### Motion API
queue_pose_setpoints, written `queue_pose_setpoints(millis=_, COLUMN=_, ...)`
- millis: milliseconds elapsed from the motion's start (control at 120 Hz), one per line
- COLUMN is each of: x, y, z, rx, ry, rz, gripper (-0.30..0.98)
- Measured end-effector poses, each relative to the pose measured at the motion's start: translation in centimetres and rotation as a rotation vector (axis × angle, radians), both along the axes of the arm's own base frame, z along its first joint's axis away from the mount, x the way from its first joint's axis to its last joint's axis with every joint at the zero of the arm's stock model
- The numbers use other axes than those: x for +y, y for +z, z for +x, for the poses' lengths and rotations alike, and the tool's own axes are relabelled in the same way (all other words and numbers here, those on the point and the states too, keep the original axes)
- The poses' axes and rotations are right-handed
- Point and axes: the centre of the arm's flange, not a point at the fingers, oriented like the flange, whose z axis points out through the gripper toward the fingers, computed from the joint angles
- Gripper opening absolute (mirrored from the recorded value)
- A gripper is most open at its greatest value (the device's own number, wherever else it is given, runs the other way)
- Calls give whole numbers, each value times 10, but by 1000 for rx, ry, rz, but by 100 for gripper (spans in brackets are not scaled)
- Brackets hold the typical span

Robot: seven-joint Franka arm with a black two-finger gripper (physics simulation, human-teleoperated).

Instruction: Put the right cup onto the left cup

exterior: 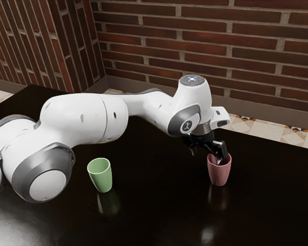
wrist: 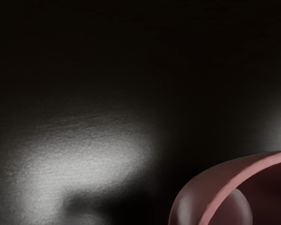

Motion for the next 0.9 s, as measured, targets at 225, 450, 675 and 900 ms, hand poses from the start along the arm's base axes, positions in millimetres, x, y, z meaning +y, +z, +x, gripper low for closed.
queue_pose_setpoints(millis=225, x=-7, y=8, z=-2, rx=-18, ry=3, rz=-12, gripper=14)
queue_pose_setpoints(millis=450, x=-20, y=5, z=-7, rx=-12, ry=-1, rz=-21, gripper=-4)
queue_pose_setpoints(millis=675, x=-18, y=13, z=-9, rx=-12, ry=14, rz=-19, gripper=-8)
queue_pose_setpoints(millis=900, x=7, y=57, z=-32, rx=10, ry=44, rz=-10, gripper=-9)
